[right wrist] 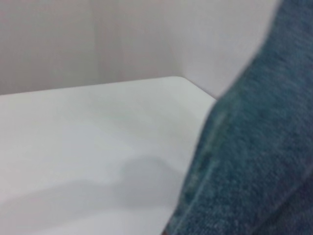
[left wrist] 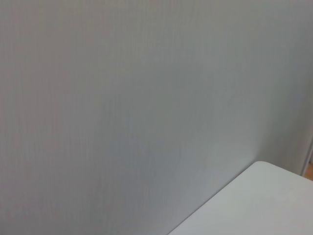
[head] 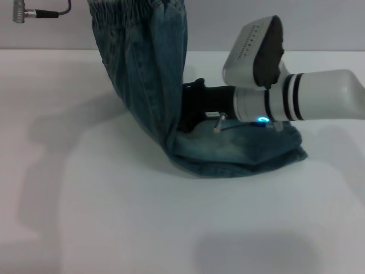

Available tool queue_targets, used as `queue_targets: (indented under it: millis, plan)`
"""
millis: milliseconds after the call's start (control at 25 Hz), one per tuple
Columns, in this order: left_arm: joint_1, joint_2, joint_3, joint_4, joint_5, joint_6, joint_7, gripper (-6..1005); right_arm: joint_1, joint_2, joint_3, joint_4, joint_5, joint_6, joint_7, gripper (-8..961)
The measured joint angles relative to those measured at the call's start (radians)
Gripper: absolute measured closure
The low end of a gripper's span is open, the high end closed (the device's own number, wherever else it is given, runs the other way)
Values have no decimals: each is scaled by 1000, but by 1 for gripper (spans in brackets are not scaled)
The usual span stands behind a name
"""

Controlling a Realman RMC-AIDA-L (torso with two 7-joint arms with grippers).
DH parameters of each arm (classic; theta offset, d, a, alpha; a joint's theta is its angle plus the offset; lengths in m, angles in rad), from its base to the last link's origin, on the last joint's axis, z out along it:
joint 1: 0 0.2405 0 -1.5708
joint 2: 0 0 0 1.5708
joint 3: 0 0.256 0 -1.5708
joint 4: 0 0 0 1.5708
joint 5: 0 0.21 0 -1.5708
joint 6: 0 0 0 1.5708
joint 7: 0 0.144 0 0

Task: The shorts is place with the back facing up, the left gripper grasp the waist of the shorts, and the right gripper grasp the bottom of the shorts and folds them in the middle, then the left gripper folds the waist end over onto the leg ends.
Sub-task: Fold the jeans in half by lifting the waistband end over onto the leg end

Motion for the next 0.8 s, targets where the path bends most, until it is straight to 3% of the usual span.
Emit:
queue_targets:
  millis: [240, 480, 800]
  plan:
    - [2, -1, 0, -1, 0, -2, 5, 928, 4, 0, -96, -62, 11, 4, 58, 426]
    - [17, 0, 0, -10, 3, -6, 9, 928, 3, -5, -121, -72, 8, -1, 101, 426]
    - [30, 4, -8, -52, 5, -13, 31, 928, -101, -15, -86, -116, 8, 4, 103, 425]
